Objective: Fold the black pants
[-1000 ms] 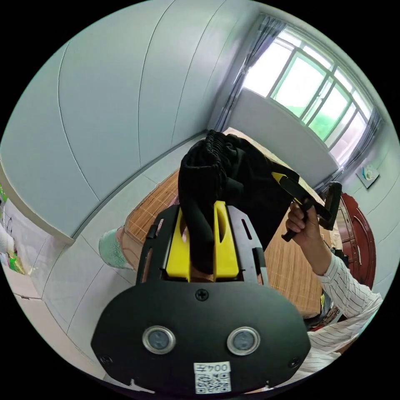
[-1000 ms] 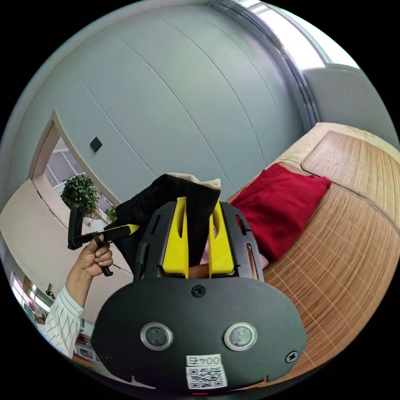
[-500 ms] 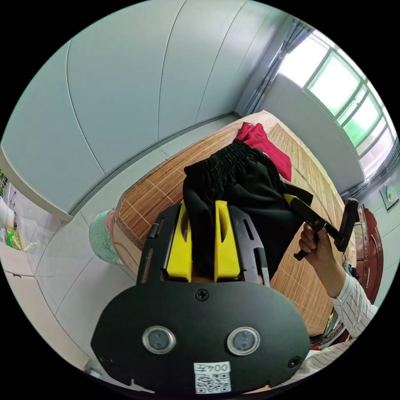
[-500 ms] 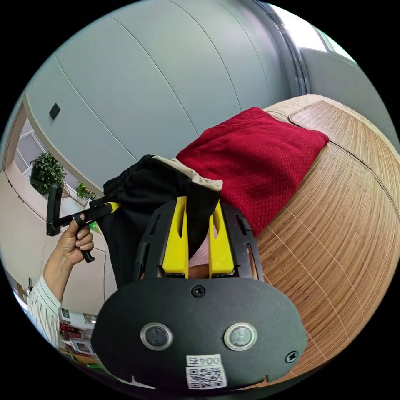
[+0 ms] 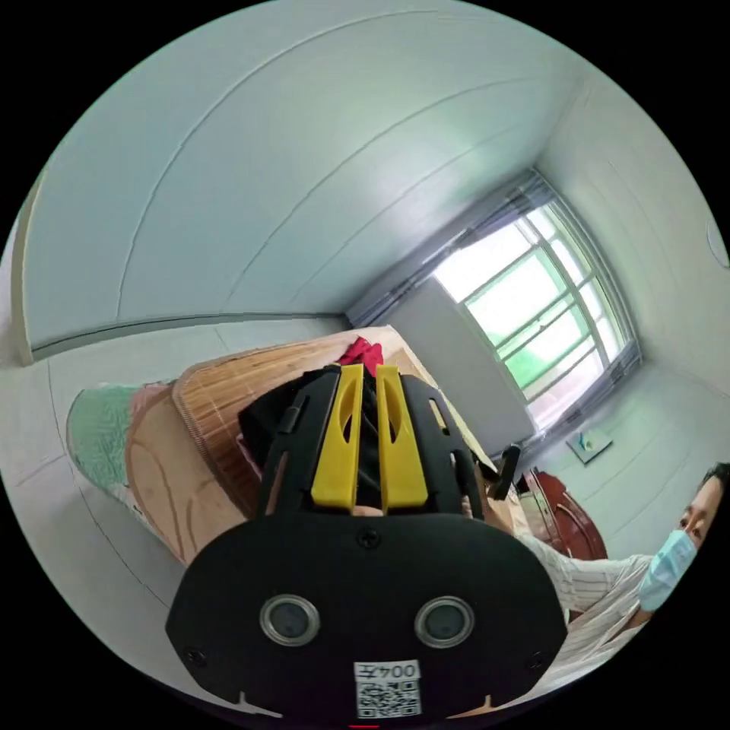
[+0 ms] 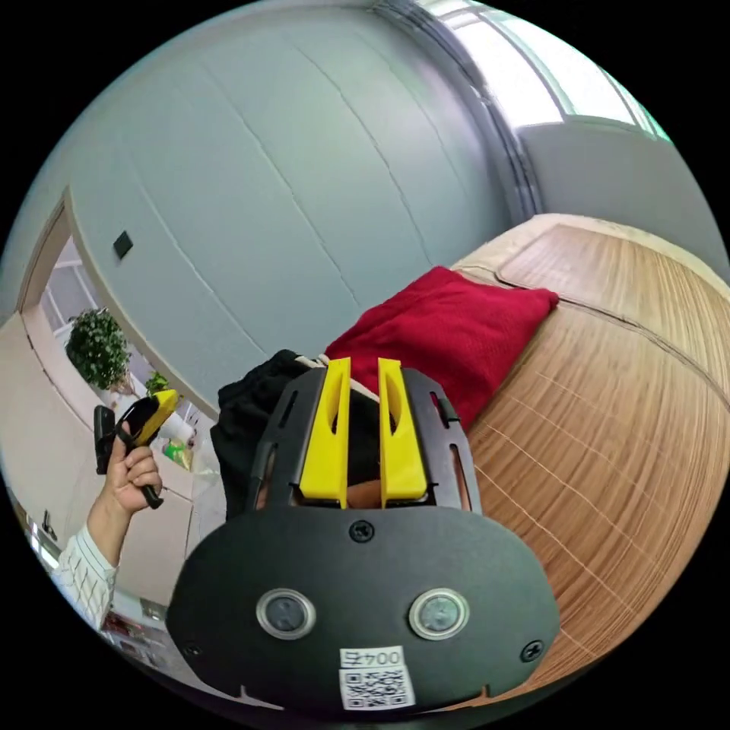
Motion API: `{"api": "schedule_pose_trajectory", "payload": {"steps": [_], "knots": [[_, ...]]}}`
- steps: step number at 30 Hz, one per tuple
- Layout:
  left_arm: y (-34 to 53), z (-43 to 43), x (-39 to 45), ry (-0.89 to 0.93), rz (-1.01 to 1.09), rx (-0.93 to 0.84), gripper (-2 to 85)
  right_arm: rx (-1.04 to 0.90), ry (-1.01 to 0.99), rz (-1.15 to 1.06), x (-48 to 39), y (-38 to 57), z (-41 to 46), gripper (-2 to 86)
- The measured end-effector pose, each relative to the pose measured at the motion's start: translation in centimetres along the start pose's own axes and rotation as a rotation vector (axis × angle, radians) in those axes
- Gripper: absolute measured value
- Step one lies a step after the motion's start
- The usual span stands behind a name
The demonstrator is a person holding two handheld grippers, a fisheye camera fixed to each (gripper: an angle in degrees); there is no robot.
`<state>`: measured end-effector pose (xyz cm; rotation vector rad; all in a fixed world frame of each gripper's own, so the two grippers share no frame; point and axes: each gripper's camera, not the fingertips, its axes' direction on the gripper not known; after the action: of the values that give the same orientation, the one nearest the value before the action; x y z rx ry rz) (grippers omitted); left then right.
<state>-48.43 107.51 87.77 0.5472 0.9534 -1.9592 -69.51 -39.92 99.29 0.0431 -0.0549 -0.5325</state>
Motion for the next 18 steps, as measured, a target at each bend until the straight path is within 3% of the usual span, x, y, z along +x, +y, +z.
{"api": "schedule_pose_trajectory", "payload": {"steps": [2, 8, 12, 14, 18], "knots": [[0.4, 2.1, 0.5, -0.098, 0.019, -0.003, 1.4, -0.051, -0.091, -0.086, -2.6, -0.1, 1.7, 6.4], [0.8, 5.9, -2.4, -0.242, -0.064, -0.007, 0.3, -0.115, -0.072, -0.177, -5.8, 0.6, 6.4, 4.8], [1.9, 6.5, -5.5, -0.167, -0.138, -0.026, 0.1, -0.277, 0.044, -0.226, -5.3, 2.6, 10.3, 4.6], [2.5, 6.9, -6.5, -0.109, -0.172, -0.041, 0.1, -0.41, 0.021, -0.157, -3.1, 4.2, 12.2, 5.1], [3.6, 7.0, -6.3, -0.118, -0.166, -0.026, 0.1, -0.475, -0.103, -0.029, 0.0, 5.7, 11.4, 5.5]]}}
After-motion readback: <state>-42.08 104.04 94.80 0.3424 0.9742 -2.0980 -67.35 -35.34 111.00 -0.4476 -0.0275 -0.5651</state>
